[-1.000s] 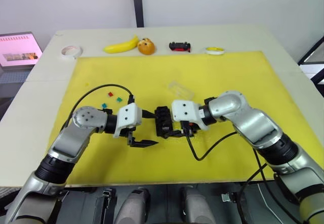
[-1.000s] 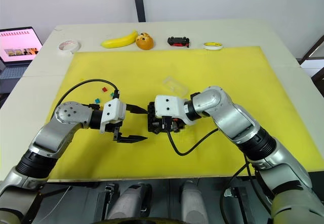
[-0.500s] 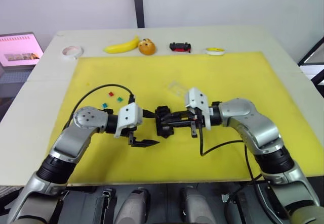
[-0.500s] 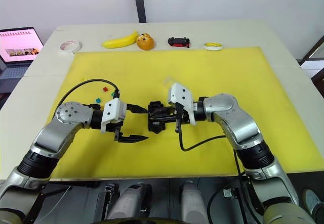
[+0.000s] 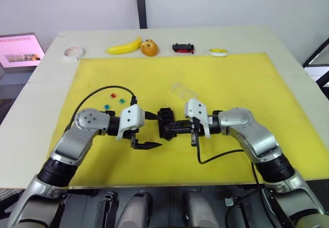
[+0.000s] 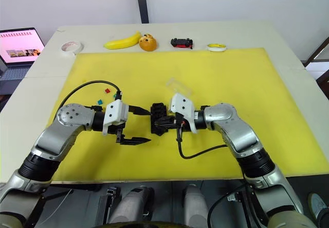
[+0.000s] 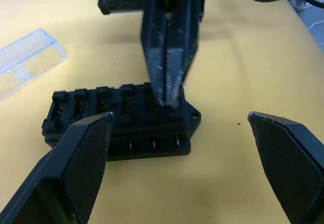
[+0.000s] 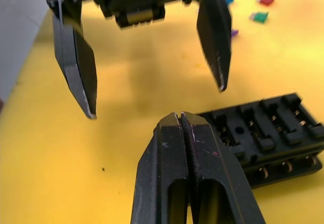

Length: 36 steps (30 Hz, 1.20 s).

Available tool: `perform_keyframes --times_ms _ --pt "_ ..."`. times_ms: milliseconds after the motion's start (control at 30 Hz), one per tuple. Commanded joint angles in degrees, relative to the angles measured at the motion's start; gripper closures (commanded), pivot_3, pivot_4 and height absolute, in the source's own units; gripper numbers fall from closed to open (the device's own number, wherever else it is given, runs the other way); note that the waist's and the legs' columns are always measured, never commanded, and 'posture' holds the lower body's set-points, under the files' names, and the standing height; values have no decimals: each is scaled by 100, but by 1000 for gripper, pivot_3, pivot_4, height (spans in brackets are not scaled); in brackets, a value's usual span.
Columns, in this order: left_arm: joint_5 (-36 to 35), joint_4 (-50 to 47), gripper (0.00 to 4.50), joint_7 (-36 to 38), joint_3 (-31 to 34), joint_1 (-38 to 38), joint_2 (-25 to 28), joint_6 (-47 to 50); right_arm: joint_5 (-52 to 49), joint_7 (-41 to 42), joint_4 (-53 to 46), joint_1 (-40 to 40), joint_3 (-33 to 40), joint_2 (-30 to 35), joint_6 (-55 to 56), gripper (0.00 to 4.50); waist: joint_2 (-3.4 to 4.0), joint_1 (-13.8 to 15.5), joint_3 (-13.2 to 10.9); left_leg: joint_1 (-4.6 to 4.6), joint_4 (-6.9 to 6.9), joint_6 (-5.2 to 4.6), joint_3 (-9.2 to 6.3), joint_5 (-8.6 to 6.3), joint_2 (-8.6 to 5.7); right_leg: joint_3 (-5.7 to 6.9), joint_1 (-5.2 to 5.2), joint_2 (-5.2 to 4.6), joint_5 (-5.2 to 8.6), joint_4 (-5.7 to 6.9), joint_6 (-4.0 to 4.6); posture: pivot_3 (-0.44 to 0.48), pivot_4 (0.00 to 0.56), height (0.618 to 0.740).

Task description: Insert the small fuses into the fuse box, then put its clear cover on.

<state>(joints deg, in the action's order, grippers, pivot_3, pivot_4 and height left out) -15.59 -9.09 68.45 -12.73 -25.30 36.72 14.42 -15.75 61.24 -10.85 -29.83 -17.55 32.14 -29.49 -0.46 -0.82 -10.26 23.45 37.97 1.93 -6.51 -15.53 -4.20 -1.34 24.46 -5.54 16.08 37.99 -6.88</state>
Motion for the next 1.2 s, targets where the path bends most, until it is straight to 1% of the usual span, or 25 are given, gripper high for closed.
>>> perform_keyframes --times_ms 33,233,367,467,533,567,667,700,733,800,833,867,900,967,1100,1200 --pt "-23 -47 0 -34 54 -134 -32 -49 246 -18 31 -6 -200 96 -14 4427 1 0 2 -1 1 0 0 0 0 0 0 0 0 1 0 0 150 740" --pt "19 90 0 -19 60 -177 -65 -118 261 -6 10 -61 -155 119 51 4427 1 0 4 -6 1 0 0 0 0 0 -4 0 0 3 0 0 150 740" --pt "5 124 0 -56 118 -130 -49 -106 -108 33 -283 -160 193 125 -112 4427 1 0 4 -6 3 0 0 0 0 0 -4 0 0 4 0 0 150 740" --pt "-221 -93 0 -259 449 173 37 174 -579 -26 -760 -151 803 336 -529 4427 2 3 4 -5 3 0 0 0 0 -2 -3 0 0 4 0 0 150 740" --pt "-367 -288 0 -488 788 496 91 344 -893 -264 -1006 -47 1360 506 -944 4427 2 0 4 -4 2 -2 0 -1 0 -4 -1 -1 0 4 0 0 150 740" --pt "-433 -399 0 -627 989 706 119 417 -1030 -392 -1105 57 1675 618 -1143 4427 2 3 4 -5 1 -3 -1 -2 1 -3 -1 0 0 4 0 0 150 740" --pt "-852 -778 0 -1112 1879 1563 156 840 -1241 -703 -1153 579 2786 1086 -1595 4427 1 20 4 -4 0 -8 -2 -5 1 -4 -2 -2 0 1 0 0 150 740" --pt "-1051 -915 0 -1302 2225 1856 127 1050 -1299 -722 -1146 811 3133 1257 -1685 3873 1 27 4 -4 0 -17 -1 -10 0 -5 -4 -4 0 0 0 0 150 740" --pt "-1276 -1065 0 -1489 2581 2152 93 1293 -1333 -685 -1154 1083 3452 1427 -1701 3619 2 33 4 -4 1 -47 2 -27 -1 -8 -4 -5 0 -1 0 0 150 740" --pt "-1635 -1324 0 -1746 3354 2790 123 1693 -1294 -651 -1119 1626 4043 1728 -1639 2640 1 35 4 -4 1 -49 4 -29 -1 -8 -4 -6 0 -2 0 0 150 740" --pt "-1800 -1393 0 -1804 3754 3118 169 1887 -1301 -662 -1084 1841 4306 1829 -1634 2061 2 34 3 -6 1 -52 5 -30 0 -9 -7 -6 0 -2 0 0 150 740" --pt "-1910 -1420 0 -1853 4089 3393 198 2003 -1312 -676 -1051 2014 4513 1901 -1624 1674 2 16 3 -6 1 -51 8 -30 0 -10 -6 -6 0 -2 0 0 150 740" --pt "-1999 -1399 0 -1912 4391 3626 205 2098 -1316 -689 -995 2157 4677 1960 -1608 1081 4 10 5 -8 1 -51 11 -30 5 -12 -7 -4 0 -2 0 0 150 740" --pt "-2220 -1317 0 -2014 4841 3962 173 2279 -1293 -705 -875 2382 4896 2038 -1521 60 9 12 8 -19 1 -51 14 -30 7 -13 -17 -3 1 0 1 0 150 740" --pt "-2614 -1101 0 -2232 5525 4447 4 2576 -1167 -765 -695 2673 5044 2112 -1301 19 10 25 8 -43 1 -53 16 -31 8 -10 -53 -4 2 -7 2 0 150 740" --pt "-2869 -1173 0 -2242 5700 4692 -22 2742 -1235 -894 -724 2666 4978 2076 -1298 19 10 24 8 -69 -1 -62 15 -38 8 -7 -90 -5 2 -32 2 0 150 740"
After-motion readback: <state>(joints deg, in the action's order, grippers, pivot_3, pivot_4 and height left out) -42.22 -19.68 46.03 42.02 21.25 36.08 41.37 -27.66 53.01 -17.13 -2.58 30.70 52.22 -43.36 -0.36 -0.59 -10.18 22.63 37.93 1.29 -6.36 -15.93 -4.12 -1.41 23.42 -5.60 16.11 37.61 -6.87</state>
